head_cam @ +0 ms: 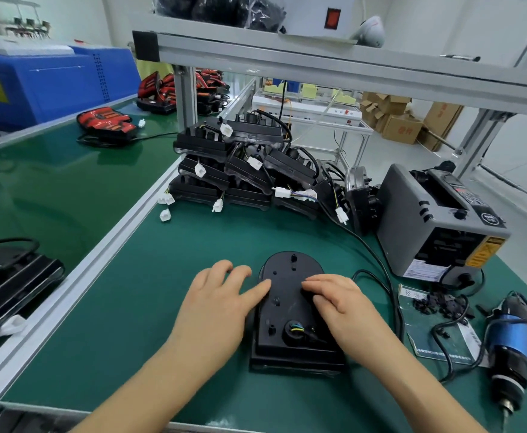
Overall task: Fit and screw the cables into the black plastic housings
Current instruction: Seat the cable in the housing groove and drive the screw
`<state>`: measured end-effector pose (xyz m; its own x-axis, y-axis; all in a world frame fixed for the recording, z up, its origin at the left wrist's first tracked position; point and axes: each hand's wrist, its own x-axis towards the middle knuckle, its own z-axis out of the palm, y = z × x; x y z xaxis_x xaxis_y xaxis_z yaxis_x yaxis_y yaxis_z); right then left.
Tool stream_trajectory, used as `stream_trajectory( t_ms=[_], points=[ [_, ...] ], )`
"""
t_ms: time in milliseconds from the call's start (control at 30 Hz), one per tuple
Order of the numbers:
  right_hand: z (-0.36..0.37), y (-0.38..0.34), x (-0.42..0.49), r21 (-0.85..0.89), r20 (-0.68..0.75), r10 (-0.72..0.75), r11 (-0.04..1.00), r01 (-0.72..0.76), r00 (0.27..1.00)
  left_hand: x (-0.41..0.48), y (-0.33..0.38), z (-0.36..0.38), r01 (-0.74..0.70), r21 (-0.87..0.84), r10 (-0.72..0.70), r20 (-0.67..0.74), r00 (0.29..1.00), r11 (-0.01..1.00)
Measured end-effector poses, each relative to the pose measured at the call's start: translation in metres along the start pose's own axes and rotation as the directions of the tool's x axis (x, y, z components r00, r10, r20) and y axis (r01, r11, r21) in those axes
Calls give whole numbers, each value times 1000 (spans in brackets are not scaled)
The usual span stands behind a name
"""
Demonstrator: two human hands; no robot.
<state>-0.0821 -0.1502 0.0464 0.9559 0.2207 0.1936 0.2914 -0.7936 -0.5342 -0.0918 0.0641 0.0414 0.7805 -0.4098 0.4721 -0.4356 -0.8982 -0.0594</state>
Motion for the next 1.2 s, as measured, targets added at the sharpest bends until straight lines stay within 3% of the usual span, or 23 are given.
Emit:
stream_trajectory(
  t_ms=[100, 233, 367, 433, 500, 600, 667, 733, 800, 900, 1000, 1033, 1200],
  points=[
    [3, 6, -4, -17, -22, 61, 998, -62, 998, 0, -1, 4, 50, -113, -57, -56, 997, 992],
    [8, 7, -8, -26, -34, 60, 998, -61, 998, -5, 11, 8, -11, -47, 8, -68, 998, 999],
    [10, 6, -9, -28, -52, 55, 998, -56, 997, -1, 8, 3, -60, 9, 59, 30, 998, 998],
    [7, 5, -11, -12, -66, 80, 997, -80, 995, 4, 4, 1, -2, -77, 11, 112, 994, 997],
    [4, 8, -16, -66, -136, 141, 986, -150, 981, 7, -7, 5, 210, -202, -155, 255, 954, 957],
    [-4, 12, -26, -364, -200, 183, 899, -246, 963, 6, -15, 15, 445, -241, -345, 363, 866, 863],
    [-4, 11, -31, -435, -139, 238, 858, -275, 961, 4, -4, 20, 507, -278, -333, 491, 805, 816],
    [0, 10, -33, -403, -66, 259, 877, -263, 964, 2, 11, 26, 539, -348, -311, 533, 787, 767],
    [3, 9, -33, -355, -33, 252, 902, -246, 967, 0, 22, 28, 598, -459, -348, 519, 781, 657],
    [5, 9, -34, -170, -7, 282, 945, -279, 960, -2, 29, 26, 632, -673, -416, 485, 770, 385],
    [6, 4, -35, 33, -1, 289, 957, -288, 957, 3, 37, 14, 550, -828, -454, 533, 714, -108],
    [6, 3, -34, 75, -7, 280, 958, -278, 960, 5, 38, 12, 513, -827, -460, 556, 692, -228],
    [-3, 3, -28, 251, -138, 266, 941, -226, 954, 12, 29, 4, 423, -750, -458, 652, 604, -509]
  ],
)
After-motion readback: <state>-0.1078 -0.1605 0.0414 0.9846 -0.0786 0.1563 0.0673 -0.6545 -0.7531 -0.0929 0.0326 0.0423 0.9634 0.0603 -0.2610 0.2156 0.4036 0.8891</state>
